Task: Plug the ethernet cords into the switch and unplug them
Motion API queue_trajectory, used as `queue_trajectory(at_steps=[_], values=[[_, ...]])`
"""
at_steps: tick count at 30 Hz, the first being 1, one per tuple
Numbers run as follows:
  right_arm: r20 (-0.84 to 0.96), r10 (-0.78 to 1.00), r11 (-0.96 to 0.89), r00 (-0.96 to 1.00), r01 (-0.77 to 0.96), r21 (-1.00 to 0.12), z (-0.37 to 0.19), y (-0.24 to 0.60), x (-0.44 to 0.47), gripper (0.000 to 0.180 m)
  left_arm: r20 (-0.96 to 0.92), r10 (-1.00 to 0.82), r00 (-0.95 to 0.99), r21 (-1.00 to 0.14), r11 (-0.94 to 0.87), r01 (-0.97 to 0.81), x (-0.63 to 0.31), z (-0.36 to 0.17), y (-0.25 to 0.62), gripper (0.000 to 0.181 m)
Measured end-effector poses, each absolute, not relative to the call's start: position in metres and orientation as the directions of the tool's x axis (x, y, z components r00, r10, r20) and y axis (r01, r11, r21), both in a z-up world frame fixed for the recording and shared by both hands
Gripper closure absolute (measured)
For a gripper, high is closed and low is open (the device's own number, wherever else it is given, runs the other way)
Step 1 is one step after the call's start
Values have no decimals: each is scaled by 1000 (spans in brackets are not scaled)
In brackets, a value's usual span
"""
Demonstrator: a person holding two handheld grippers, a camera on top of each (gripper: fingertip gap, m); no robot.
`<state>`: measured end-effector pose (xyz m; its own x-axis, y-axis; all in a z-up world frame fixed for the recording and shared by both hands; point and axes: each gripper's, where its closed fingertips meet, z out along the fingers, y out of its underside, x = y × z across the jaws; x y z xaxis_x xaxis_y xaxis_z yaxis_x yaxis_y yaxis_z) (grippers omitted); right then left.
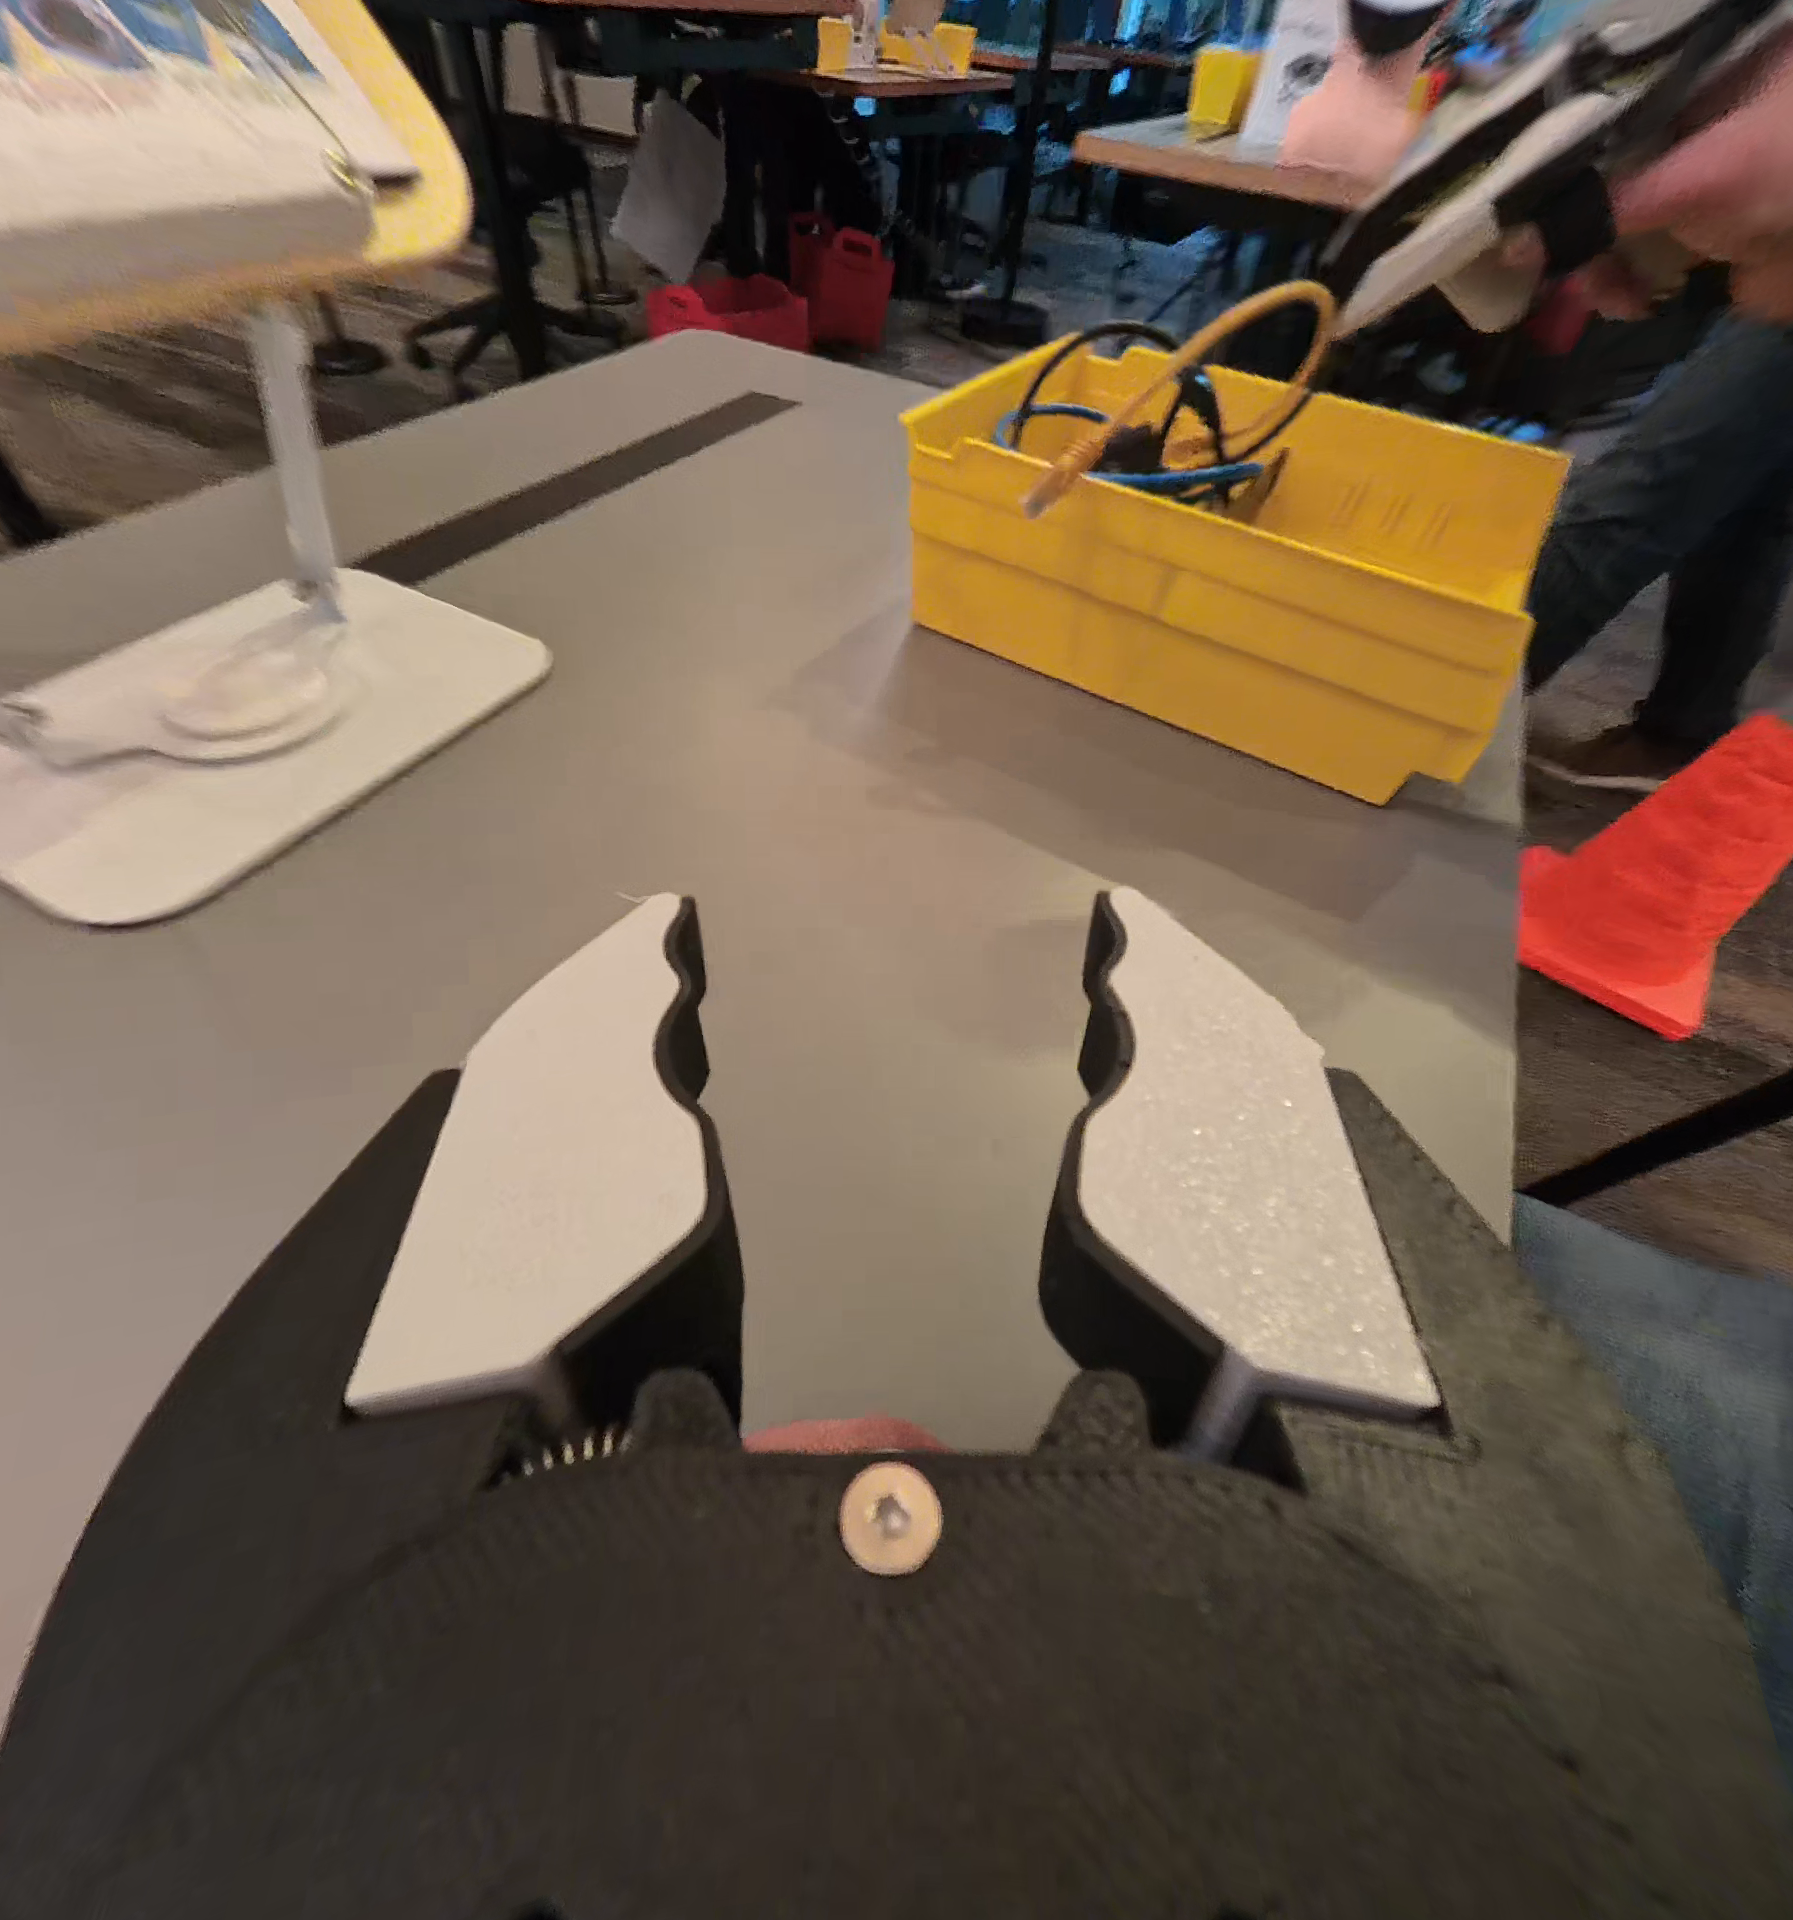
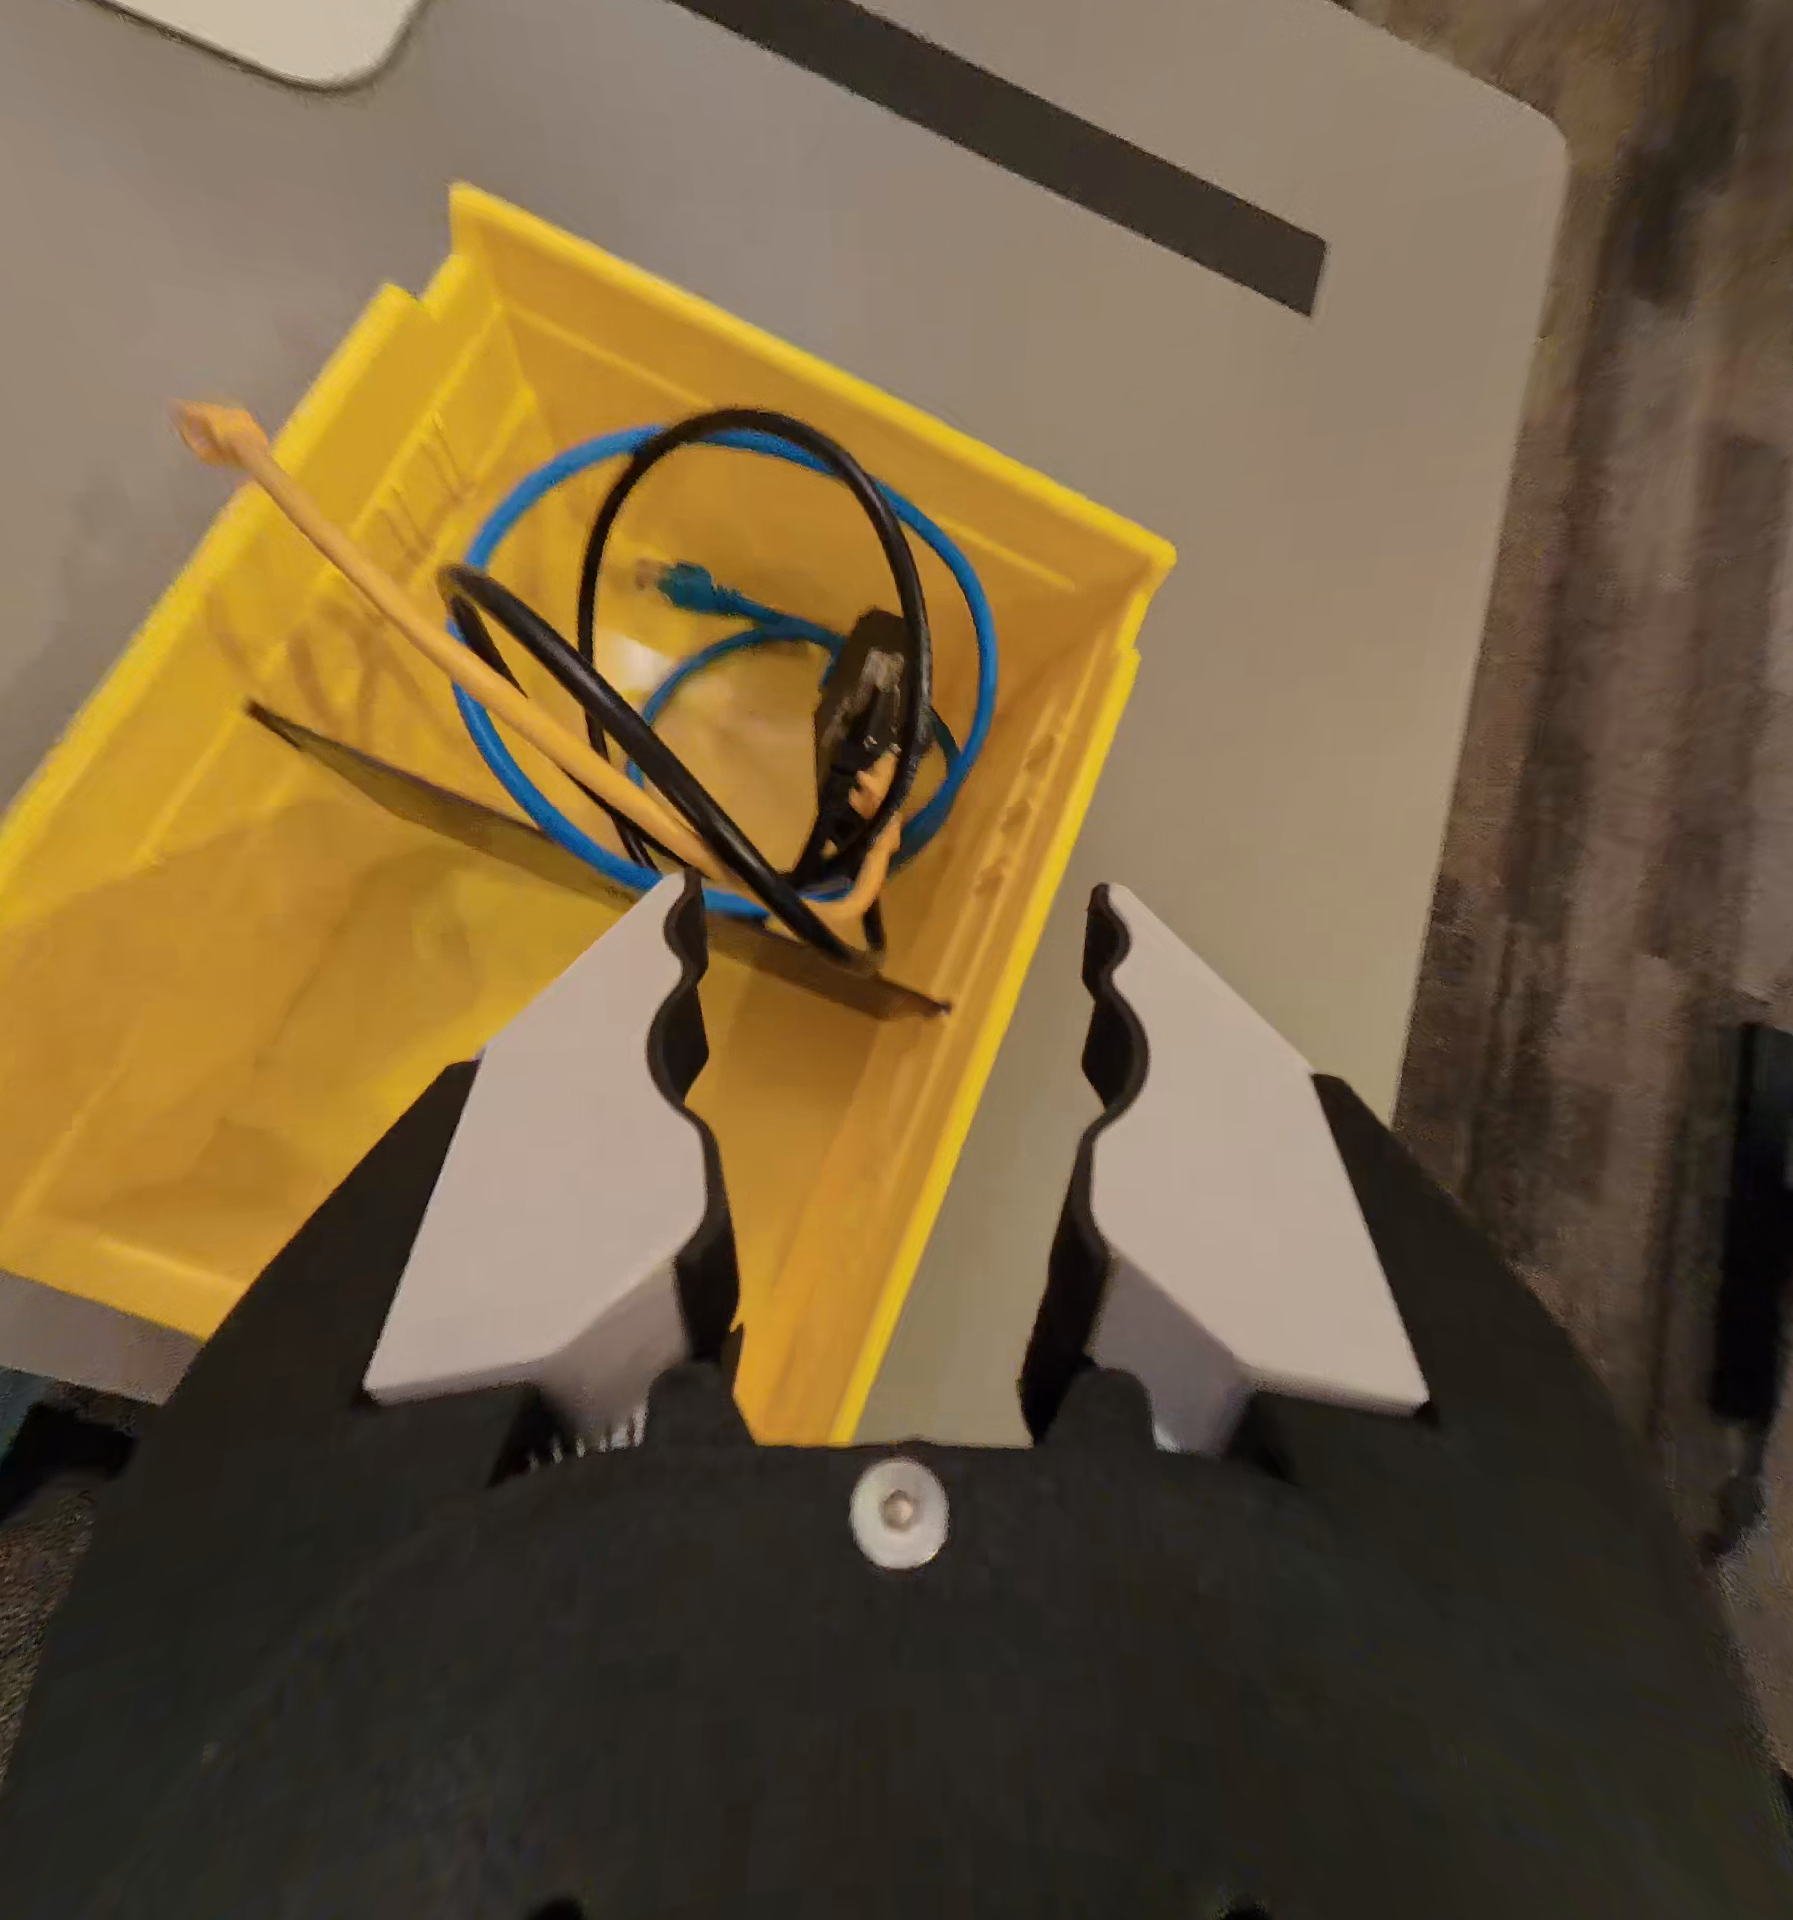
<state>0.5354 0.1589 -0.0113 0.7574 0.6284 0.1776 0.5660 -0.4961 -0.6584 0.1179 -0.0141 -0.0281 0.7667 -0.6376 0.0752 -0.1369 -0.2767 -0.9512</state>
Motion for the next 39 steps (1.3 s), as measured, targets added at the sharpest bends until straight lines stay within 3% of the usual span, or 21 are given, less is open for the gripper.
queue_trajectory(at_steps=[6, 11, 15, 19, 23, 26, 29, 31, 33, 37, 39], values=[[188, 571, -545, 799, 540, -641, -43, 135, 571, 101, -305, -358, 882, -873, -265, -409, 22, 49, -27, 100], [190, 565, -583, 803, 551, -597, -77, 122, 585, 108, -248, -156, 956, -876, -385, -290, -87, 83, -65, 91], [143, 572, -612, 808, 536, -581, -96, 116, 585, 116, -193, 15, 981, -836, -527, -156, -176, 55, -111, 86], [119, 593, -617, 796, 545, -568, -107, 113, 580, 144, -152, 107, 983, -740, -671, -41, -230, -10, -163, 83], [153, 602, -611, 784, 576, -544, -117, 114, 578, 160, -110, 161, 981, -671, -740, 46, -250, -63, -203, 81], [96, 612, -616, 785, 549, -565, -117, 115, 570, 161, -74, 178, 981, -695, -715, 77, -251, -71, -213, 94], [86, 634, -615, 769, 568, -546, -120, 113, 563, 158, -96, 179, 979, -679, -731, 67, -250, -72, -219, 95], [68, 624, -627, 779, 550, -552, -120, 115, 559, 161, -145, 234, 961, -719, -692, 60, -261, -60, -224, 91], [55, 625, -628, 779, 543, -558, -120, 117, 554, 162, -198, 301, 933, -771, -636, 42, -278, -41, -236, 98], [55, 638, -617, 768, 553, -560, -120, 118, 543, 162, -87, 307, 948, -688, -706, 166, -291, -71, -256, 96], [54, 644, -611, 763, 556, -563, -120, 118, 536, 162, -56, 264, 963, -640, -750, 168, -285, -92, -256, 104]])
